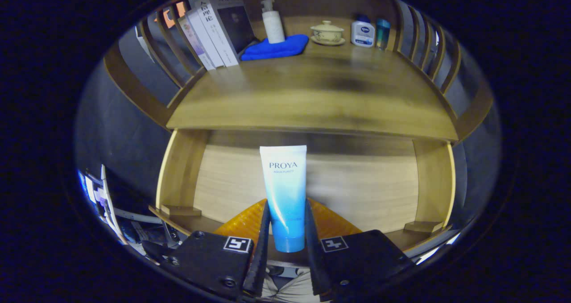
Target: Pull open the drawer, take out the items inside it, and place them on the countertop above the cabinet.
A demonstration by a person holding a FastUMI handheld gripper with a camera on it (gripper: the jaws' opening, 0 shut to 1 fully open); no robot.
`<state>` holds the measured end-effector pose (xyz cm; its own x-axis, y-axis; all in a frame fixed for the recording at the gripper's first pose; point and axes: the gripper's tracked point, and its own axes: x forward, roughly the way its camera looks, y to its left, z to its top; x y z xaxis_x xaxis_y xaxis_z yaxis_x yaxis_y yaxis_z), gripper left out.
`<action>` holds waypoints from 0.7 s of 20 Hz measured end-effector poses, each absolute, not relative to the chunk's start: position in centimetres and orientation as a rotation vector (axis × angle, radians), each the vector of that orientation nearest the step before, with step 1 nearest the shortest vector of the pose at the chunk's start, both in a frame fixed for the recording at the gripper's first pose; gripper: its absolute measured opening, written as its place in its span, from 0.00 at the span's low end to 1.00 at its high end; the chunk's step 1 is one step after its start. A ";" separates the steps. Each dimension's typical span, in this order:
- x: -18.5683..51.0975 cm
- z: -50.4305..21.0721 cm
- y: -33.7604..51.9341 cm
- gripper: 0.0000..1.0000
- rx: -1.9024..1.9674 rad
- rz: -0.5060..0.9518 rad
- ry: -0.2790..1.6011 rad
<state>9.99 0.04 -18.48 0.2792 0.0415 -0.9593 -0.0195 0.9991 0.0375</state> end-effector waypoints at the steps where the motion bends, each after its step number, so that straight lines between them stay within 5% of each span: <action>1: 10.3 -17.7 0.1 0.43 0.018 0.047 1.275; 14: 17.5 -10.1 0.0 0.43 0.026 0.016 1.111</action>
